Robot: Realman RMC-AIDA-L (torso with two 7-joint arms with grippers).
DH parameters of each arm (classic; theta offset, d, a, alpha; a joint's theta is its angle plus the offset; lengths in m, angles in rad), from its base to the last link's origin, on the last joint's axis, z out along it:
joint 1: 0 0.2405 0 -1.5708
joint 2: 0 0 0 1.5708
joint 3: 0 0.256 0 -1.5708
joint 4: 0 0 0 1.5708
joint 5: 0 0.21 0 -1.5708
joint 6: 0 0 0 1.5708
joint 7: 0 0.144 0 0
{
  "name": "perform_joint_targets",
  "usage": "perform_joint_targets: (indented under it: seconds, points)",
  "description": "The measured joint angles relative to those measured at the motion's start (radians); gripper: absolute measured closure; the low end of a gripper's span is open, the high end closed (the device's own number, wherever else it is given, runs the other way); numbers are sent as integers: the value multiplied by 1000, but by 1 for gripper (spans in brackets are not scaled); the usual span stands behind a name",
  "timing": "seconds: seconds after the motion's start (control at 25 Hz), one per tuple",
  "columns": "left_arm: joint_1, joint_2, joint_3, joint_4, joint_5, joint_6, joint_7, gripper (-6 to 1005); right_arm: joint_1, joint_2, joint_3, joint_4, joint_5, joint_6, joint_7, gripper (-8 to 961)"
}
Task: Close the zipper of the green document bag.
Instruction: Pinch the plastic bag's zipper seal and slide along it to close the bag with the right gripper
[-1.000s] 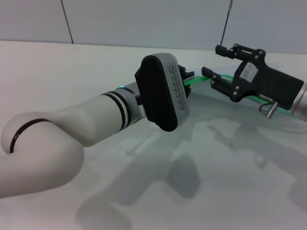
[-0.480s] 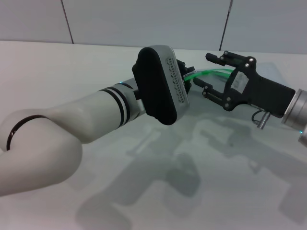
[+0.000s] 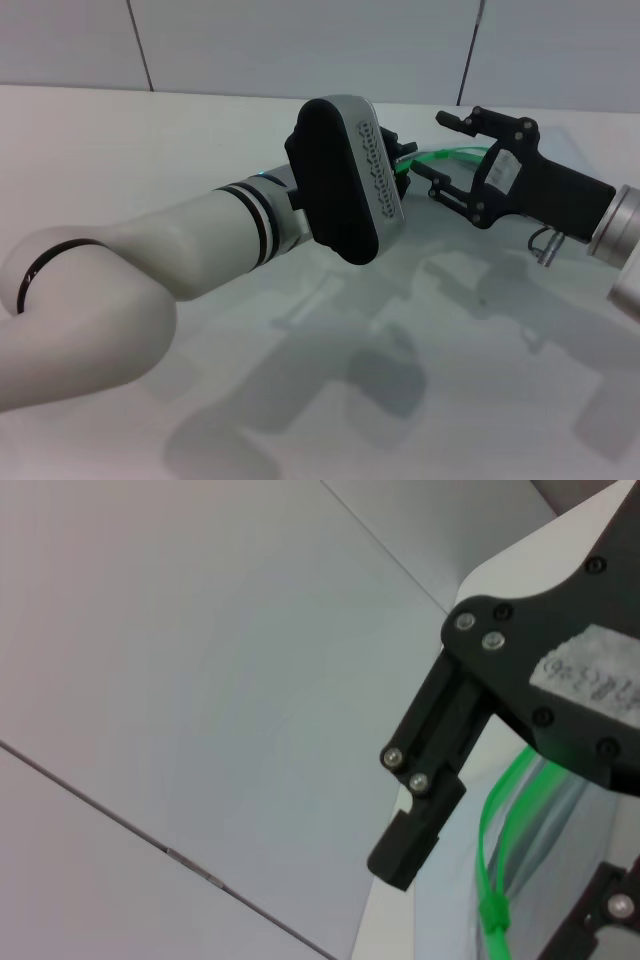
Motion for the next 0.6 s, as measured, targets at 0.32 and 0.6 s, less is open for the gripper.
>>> perform_joint_targets:
  seconds: [0.32,0.6]
  points:
    - [0,0,0,3,0,5,1,945,-4,3,1,-5,0,61,-7,457]
    - [0,0,-1,3,0,13,1,945,-9,3,10,-6,0,74,-5,499]
